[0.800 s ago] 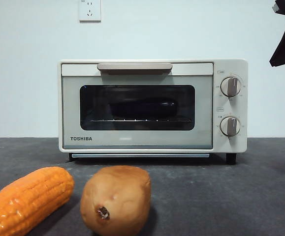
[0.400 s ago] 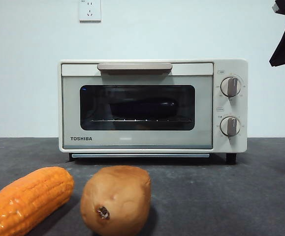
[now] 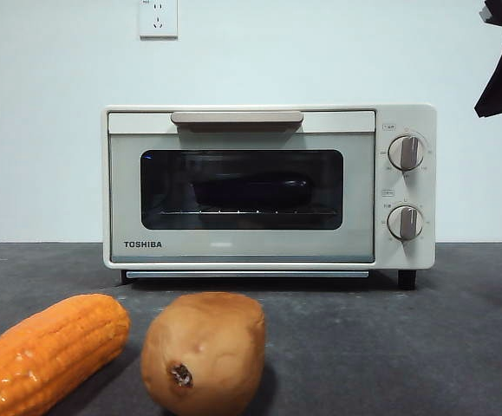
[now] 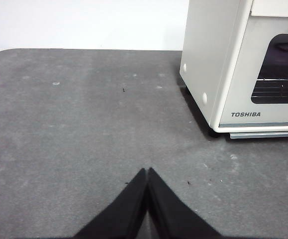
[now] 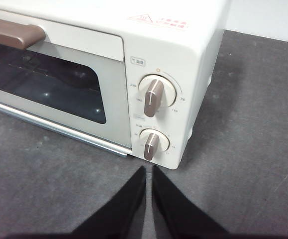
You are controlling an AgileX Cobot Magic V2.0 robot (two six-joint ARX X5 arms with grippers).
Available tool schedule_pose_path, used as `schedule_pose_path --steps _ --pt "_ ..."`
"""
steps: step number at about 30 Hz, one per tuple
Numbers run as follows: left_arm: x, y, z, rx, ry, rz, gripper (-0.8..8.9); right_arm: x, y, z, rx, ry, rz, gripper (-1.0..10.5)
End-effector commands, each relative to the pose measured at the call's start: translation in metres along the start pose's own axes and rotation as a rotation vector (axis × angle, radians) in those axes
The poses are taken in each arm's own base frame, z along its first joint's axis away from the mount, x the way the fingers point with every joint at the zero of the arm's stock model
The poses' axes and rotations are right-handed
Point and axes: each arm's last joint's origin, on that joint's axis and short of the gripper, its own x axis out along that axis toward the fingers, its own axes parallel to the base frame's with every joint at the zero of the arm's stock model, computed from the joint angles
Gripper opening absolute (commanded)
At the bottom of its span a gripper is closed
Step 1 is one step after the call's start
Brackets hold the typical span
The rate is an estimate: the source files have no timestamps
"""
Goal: Take the eggplant from the table,put the eggplant in the oven
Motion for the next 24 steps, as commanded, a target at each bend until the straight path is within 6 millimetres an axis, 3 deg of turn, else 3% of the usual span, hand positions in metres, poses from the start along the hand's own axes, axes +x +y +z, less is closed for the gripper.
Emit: schedule_pose_path --steps 1,8,15,19,24 --pt "0.002 0.0 -0.009 0.007 0.027 0.0 0.04 0.0 0.0 0.003 0.009 -0.012 -0.001 0.0" --pt "0.002 0.0 -0.009 0.007 0.027 0.0 0.04 -0.007 0.002 0.004 0.0 -0.03 0.002 0.0" --pt "0.002 0.0 -0.009 0.007 0.027 0.0 0.04 -0.07 -0.007 0.012 -0.106 -0.318 -0.263 0.0" --pt "0.002 0.0 -0.009 0.007 0.027 0.0 0.04 -0.09 -0.014 -0.004 -0.08 -0.424 -0.366 0.0" --pt "0.002 0.0 -0.009 0.007 0.027 0.0 0.04 -0.084 -0.023 -0.039 -0.063 -0.453 -0.463 0.0"
